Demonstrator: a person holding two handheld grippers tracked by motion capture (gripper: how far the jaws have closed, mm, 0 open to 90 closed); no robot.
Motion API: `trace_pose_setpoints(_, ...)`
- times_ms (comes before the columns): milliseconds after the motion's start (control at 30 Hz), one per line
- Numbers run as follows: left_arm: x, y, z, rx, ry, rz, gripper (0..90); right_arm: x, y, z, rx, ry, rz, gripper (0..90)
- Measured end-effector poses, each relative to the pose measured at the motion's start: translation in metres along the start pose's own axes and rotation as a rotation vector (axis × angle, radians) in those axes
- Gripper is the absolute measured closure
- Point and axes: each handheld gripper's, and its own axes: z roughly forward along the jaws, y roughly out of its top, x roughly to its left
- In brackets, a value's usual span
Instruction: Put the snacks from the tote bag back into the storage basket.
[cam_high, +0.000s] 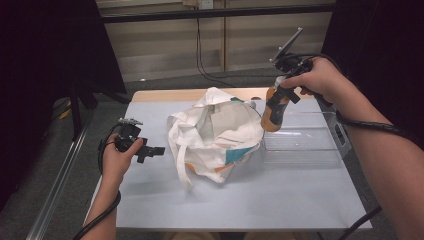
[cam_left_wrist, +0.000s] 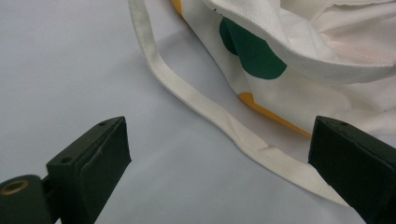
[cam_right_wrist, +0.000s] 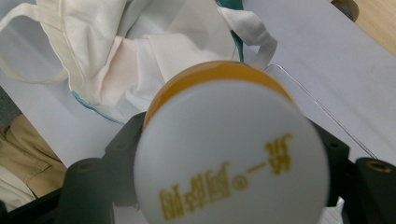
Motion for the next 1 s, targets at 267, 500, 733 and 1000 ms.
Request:
trace_pose_setpoints(267,0.0,0.0,0.0,-0.001,-0.002,-0.003,5.2,-0.005,-0.008,0.007,0.009,-0.003,0.022,30.1)
trace_pose_setpoints(500,0.0,0.0,-0.001,-0.001,-0.005,-0.005,5.2,-0.009,-0.016,0.016,0.02,-0.003,0.041,30.1)
trace_pose_setpoints(733,0.0,0.0,-0.001,-0.005,0.005,-0.004,5.2,-0.009,-0.021,0.023,0.042,-0.011,0.045,30.0)
trace_pose_setpoints(1000,0.0,0.001,-0.001,-0.003,0.004,0.002,5.2,-0.008,-0.026,0.03,0.052,-0.01,0.055,30.0)
